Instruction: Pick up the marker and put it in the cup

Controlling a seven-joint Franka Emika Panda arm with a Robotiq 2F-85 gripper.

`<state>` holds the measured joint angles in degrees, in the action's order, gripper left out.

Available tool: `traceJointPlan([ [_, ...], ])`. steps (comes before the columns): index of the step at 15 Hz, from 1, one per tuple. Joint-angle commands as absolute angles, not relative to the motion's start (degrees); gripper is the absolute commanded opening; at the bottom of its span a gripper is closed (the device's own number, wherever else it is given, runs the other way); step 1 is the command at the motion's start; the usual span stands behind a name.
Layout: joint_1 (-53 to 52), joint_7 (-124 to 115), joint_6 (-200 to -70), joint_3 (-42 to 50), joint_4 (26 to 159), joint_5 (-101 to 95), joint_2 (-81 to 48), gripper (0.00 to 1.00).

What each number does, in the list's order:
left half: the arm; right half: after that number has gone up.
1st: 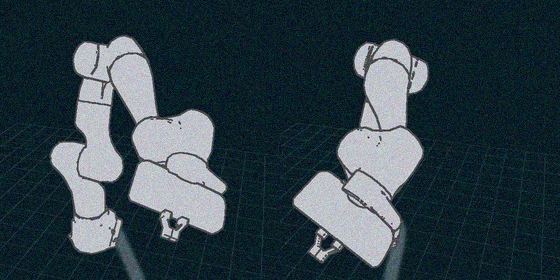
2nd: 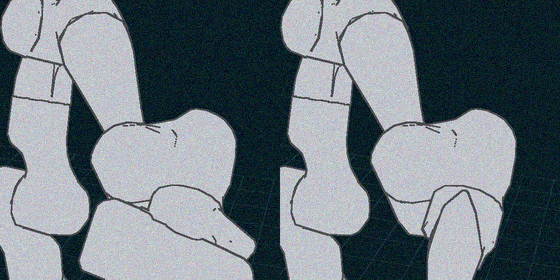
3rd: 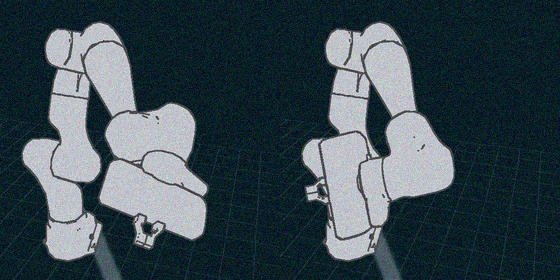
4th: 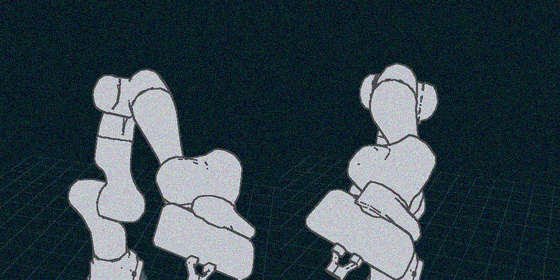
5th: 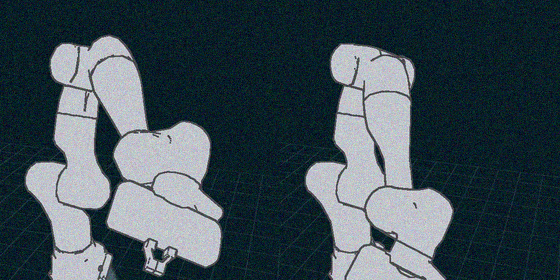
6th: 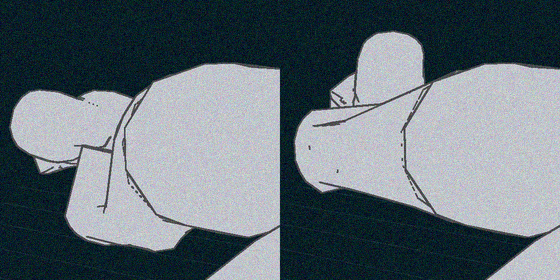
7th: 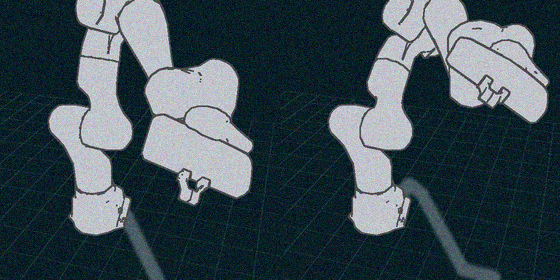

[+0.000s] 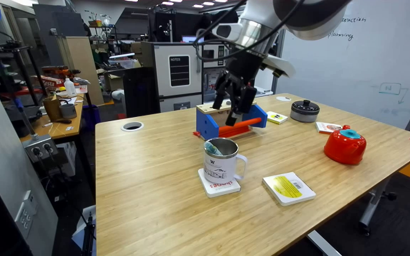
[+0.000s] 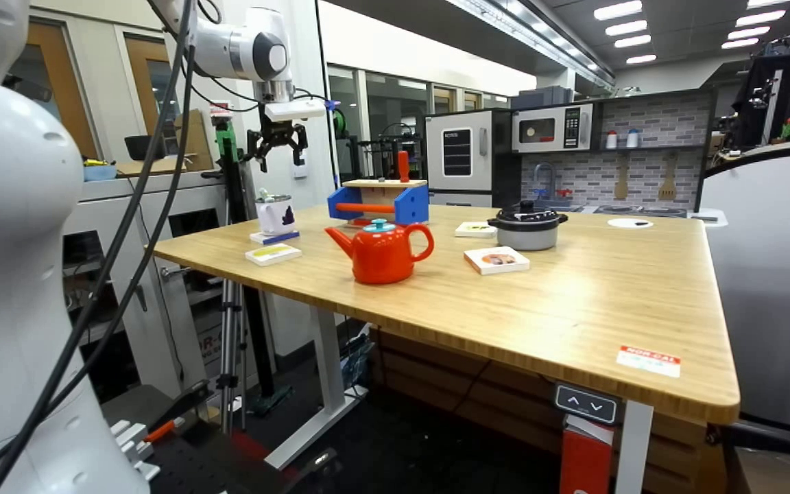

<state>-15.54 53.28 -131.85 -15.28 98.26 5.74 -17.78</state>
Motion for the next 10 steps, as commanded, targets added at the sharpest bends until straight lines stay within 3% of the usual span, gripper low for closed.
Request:
traceJointPlan([
  [1,-13.83,43.72,-139.41,-14.96,112.91,5.90,-8.49,1.00],
  [10,-17.43,16.34,-148.55,-17.16,134.26,5.97,8.78,1.00],
])
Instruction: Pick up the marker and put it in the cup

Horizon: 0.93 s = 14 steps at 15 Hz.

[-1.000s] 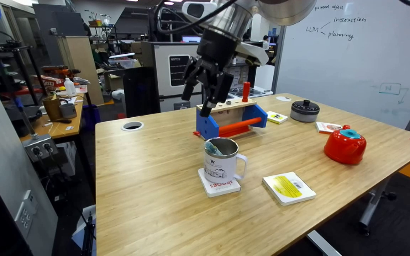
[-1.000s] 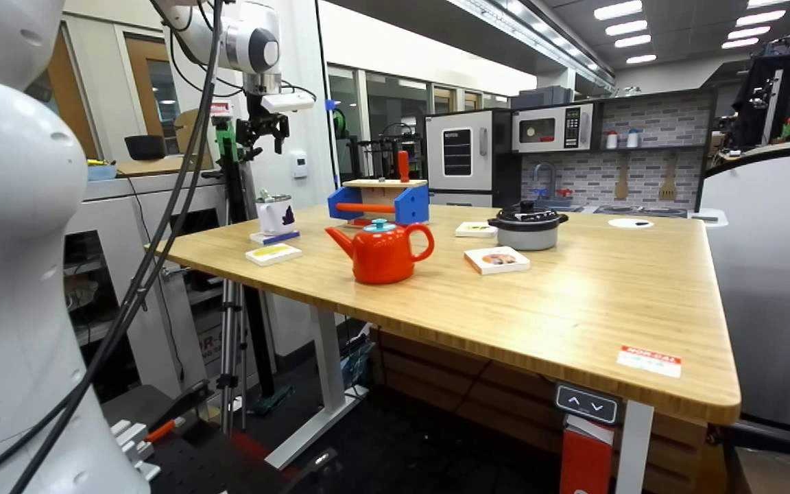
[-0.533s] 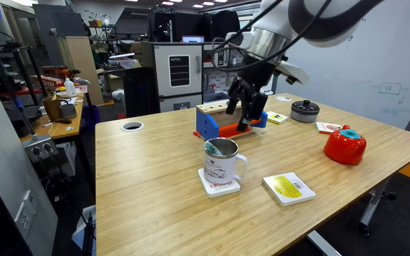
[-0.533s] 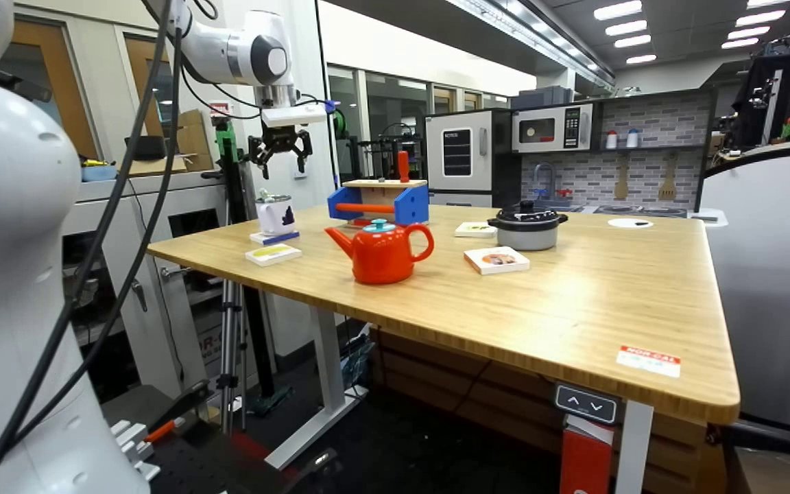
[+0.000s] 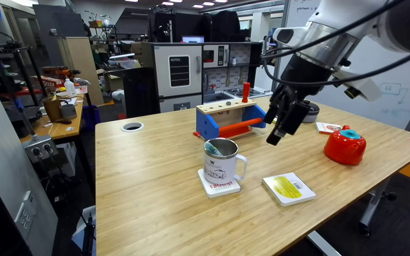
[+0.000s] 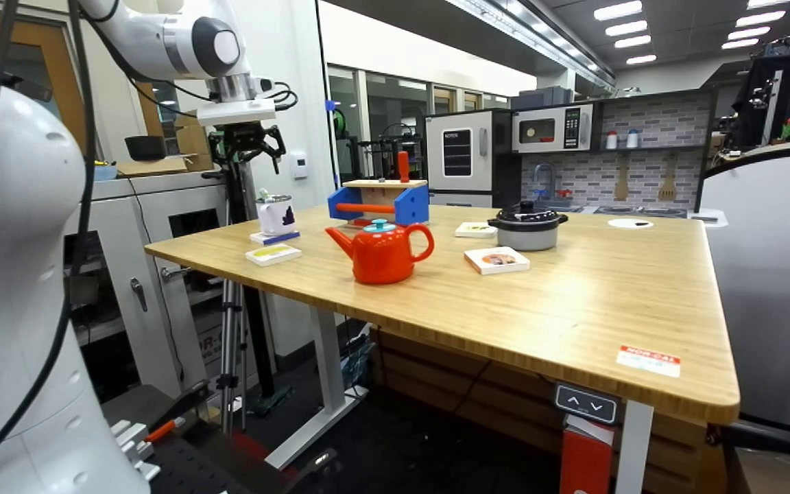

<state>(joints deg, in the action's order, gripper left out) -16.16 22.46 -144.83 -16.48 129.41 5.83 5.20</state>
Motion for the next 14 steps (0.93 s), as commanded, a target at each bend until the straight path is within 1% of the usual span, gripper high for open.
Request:
traceJointPlan([
  [1,-18.39,14.36,-149.55,-17.53,135.58,7.02,9.48,1.00],
  [2,-19.08,12.24,-150.36,-17.93,136.77,7.07,9.99,1.00],
  [3,-19.17,14.34,-147.10,-17.33,134.03,5.68,8.36,1.00],
  [5,-19.86,12.06,-148.53,-17.60,135.68,5.71,9.04,1.00],
  [14,-19.70,11.95,-148.84,-17.32,135.75,5.72,9.06,1.00],
])
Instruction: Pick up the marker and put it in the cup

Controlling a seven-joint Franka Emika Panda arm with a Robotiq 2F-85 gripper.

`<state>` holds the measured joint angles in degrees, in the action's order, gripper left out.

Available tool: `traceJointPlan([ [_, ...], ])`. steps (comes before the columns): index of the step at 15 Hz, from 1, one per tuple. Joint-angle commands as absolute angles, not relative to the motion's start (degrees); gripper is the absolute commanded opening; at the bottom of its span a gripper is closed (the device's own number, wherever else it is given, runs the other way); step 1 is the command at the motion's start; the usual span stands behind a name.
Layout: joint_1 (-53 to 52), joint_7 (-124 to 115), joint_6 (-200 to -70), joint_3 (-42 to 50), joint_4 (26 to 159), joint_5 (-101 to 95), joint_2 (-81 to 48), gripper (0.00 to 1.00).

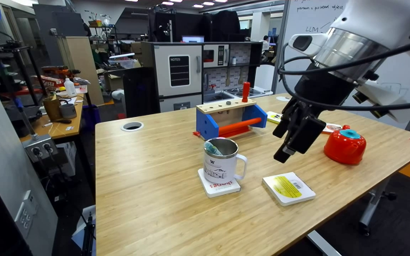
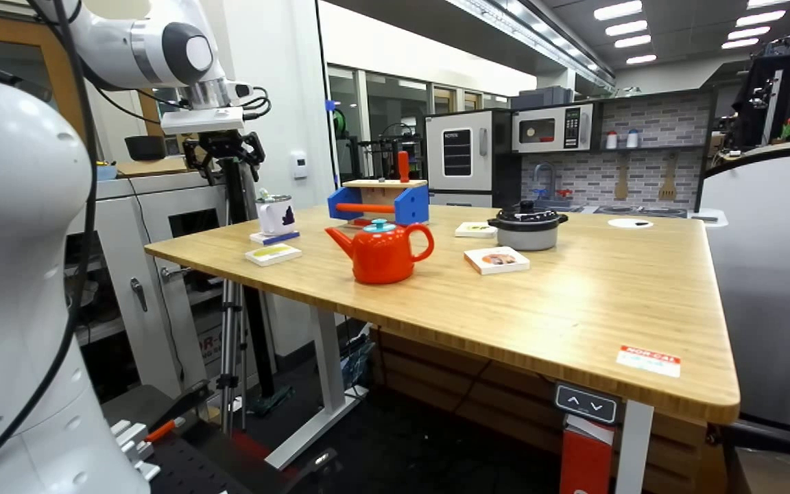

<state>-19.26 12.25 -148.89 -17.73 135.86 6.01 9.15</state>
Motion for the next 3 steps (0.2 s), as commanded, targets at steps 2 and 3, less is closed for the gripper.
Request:
traceJointPlan([
  [2,-19.70,11.95,-148.85,-17.32,135.75,5.72,9.06,1.00],
  [3,-19.70,11.95,-148.86,-17.32,135.75,5.72,9.06,1.00],
])
